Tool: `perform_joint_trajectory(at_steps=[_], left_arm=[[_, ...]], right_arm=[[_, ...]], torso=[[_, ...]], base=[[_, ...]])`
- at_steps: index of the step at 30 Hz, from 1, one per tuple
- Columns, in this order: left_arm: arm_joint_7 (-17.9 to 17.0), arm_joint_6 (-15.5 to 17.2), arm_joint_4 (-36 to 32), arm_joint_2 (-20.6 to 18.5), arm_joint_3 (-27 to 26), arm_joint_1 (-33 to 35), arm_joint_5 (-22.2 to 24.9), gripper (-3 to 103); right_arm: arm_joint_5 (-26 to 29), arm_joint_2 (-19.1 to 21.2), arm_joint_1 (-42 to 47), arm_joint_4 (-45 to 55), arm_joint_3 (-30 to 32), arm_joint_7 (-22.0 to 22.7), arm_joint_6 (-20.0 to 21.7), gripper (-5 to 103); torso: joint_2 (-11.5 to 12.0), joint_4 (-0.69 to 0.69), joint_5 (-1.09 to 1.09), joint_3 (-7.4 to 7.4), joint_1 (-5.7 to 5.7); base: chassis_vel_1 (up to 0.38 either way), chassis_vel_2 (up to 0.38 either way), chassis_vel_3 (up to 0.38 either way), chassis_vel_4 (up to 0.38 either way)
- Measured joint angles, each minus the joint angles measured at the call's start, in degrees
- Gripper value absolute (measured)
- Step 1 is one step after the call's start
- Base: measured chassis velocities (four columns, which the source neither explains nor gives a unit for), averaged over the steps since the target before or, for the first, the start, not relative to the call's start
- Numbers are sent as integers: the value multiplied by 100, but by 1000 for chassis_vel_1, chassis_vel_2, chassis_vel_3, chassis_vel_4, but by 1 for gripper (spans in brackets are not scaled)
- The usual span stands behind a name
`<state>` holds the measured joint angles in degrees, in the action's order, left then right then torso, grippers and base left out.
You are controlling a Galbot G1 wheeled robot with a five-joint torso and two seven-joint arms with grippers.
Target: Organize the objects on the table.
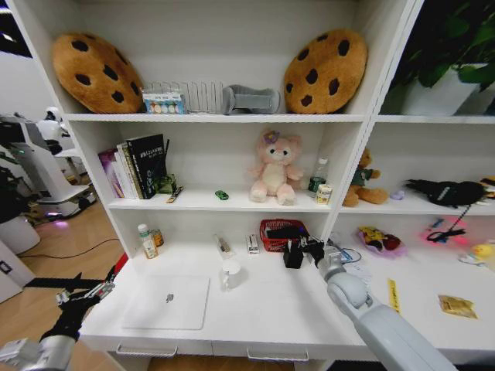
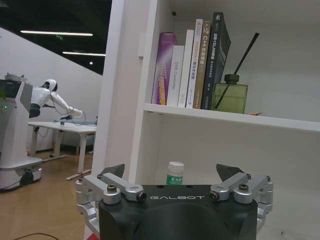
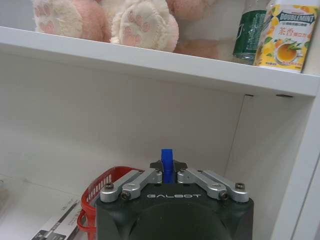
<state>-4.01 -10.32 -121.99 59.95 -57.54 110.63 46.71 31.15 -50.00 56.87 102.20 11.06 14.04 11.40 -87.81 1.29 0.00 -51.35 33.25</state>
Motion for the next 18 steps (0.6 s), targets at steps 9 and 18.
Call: perform_joint_trajectory(at_steps=[9,18], left_arm=[[0,0,0,0,0,0,0,100],[0,0,0,0,0,0,0,100]], right_arm=[[74,-92,-414,-472,-346,26,-5,8],[8,-210,-452,-674,-423,8,-66,10]], torso=[[0,0,0,1,0],[0,-1,-1,1,0]], base=[[0,0,0,0],[0,0,0,0]])
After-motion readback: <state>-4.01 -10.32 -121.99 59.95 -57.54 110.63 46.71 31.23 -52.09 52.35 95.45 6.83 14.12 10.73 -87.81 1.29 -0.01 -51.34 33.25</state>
